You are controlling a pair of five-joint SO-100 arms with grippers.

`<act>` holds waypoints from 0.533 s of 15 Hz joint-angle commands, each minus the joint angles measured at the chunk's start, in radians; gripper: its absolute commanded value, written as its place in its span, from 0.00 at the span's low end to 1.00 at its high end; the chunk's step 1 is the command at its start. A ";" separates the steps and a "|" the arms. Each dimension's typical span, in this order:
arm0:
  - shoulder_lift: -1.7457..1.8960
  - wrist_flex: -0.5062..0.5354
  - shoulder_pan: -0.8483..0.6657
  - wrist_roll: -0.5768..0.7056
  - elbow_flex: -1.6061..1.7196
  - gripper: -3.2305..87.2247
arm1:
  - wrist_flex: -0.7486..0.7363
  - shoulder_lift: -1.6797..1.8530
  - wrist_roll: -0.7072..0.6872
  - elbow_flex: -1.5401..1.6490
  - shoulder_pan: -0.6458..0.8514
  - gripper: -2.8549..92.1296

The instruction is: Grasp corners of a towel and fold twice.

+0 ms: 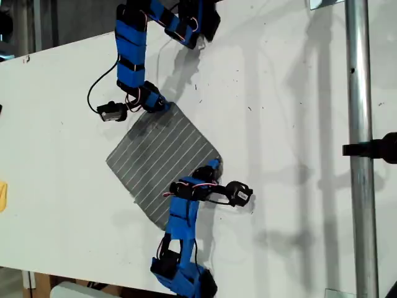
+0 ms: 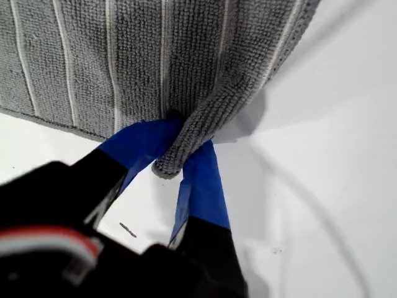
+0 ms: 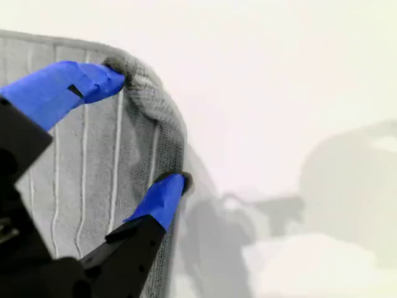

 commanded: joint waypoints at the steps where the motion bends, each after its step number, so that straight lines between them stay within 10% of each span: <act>1: -0.012 -0.020 -0.038 -0.044 -0.063 0.35 | 0.032 0.052 0.026 -0.057 -0.037 0.03; 4: -0.048 -0.048 -0.048 -0.051 -0.069 0.33 | 0.057 0.112 0.044 -0.040 -0.054 0.03; 8: -0.043 -0.043 -0.025 -0.101 -0.049 0.00 | 0.055 0.218 0.060 0.037 -0.044 0.03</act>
